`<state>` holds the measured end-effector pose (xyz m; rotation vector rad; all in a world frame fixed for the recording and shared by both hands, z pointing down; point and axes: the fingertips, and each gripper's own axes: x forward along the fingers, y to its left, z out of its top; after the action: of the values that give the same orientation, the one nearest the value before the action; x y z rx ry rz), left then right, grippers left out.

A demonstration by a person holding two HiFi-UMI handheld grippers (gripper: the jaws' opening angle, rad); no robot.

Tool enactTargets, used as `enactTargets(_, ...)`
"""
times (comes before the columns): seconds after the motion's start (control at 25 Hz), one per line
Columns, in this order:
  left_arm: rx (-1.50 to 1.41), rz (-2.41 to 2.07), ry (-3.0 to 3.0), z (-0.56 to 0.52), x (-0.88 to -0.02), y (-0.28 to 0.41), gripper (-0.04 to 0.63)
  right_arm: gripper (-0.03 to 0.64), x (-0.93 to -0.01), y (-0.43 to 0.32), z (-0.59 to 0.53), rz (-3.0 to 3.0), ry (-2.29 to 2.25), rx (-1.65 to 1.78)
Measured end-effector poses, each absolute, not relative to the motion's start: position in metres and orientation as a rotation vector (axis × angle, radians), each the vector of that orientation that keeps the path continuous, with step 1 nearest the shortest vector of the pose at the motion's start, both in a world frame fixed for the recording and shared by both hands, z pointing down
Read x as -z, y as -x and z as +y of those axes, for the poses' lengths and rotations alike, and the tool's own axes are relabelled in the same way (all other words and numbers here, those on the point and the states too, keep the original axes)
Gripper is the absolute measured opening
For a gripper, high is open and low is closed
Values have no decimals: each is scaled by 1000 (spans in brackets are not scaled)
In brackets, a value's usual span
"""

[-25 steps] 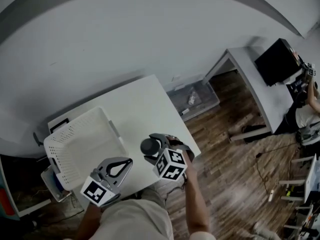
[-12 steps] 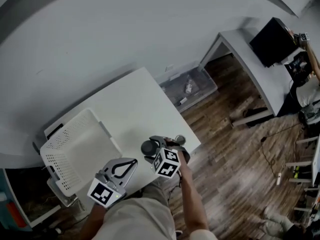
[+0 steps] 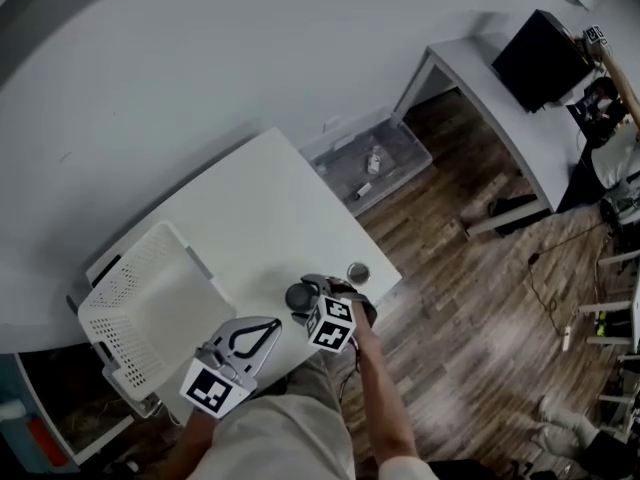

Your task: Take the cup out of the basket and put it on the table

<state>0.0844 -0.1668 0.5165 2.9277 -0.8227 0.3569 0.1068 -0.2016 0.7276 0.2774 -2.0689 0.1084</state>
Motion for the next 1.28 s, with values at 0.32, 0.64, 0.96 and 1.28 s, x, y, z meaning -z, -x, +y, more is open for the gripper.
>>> enactTargets(0.32,-372,-792,-2941,-169,-518,-93,0,360,-744,-113,-199,-2061,-283,-114)
enactTargets(0.64,-389,-782,-2933,-171,-521,-98,0,360,-745,-111,-198,-2101,-295,-132)
enactTargets(0.96,-380,-787,-2936,-171,-520,-96,0,371,-741,-115,-196,-2111,-308,-136)
enactTargets(1.28,-362,-809,-2948,-172,-512,-90,0,374,-700,-132,-193,-2217,-473,-216)
